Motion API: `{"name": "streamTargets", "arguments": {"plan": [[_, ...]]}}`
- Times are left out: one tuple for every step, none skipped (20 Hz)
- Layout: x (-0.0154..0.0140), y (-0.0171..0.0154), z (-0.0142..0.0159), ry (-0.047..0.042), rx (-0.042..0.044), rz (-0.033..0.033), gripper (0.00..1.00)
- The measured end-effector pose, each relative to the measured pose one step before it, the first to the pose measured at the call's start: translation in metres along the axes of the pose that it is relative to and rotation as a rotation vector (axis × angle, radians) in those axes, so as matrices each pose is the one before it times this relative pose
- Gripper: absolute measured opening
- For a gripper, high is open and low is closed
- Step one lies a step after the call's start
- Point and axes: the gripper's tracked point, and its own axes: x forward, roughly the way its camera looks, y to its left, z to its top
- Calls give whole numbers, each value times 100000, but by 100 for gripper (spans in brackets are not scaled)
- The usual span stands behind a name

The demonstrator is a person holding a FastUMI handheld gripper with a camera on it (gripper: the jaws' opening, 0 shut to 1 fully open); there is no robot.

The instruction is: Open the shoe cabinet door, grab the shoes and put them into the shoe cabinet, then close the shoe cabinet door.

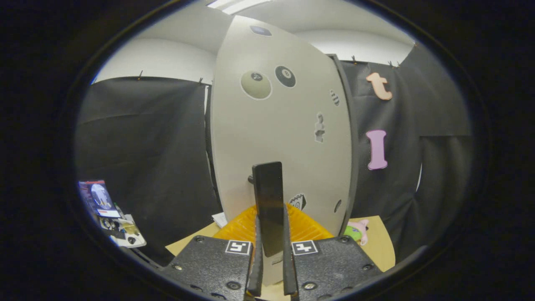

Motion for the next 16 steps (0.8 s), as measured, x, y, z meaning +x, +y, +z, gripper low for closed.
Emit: {"name": "streamTargets", "arguments": {"plan": [[-458, -707, 54, -558, -783, -2529, 22], [-291, -686, -28, -436, -1231, -2672, 22], [-168, -826, 62, -359, -1738, -2623, 22], [-259, -886, 63, -280, -1424, -2578, 20], [-359, -847, 43, -413, -1301, -2462, 17], [-282, -1058, 113, -590, -642, -2136, 17], [-526, -1319, 30, -357, 58, -2114, 16], [-385, -1394, 127, -291, 1142, -2037, 14], [-486, -1342, 23, -318, 1330, -2116, 13], [-243, -1542, 102, -265, 1506, -2413, 11], [-53, -1709, 145, -279, 860, -2925, 8], [-96, -1938, 204, -94, 1921, -3402, 6], [273, -2221, 76, -188, 532, -3226, 4], [311, -324, -211, 2581, 980, 4995, 4], [83, 586, -2, 325, 5363, 6443, 4], [-188, 846, -272, 1577, 4340, 5369, 4]]}}
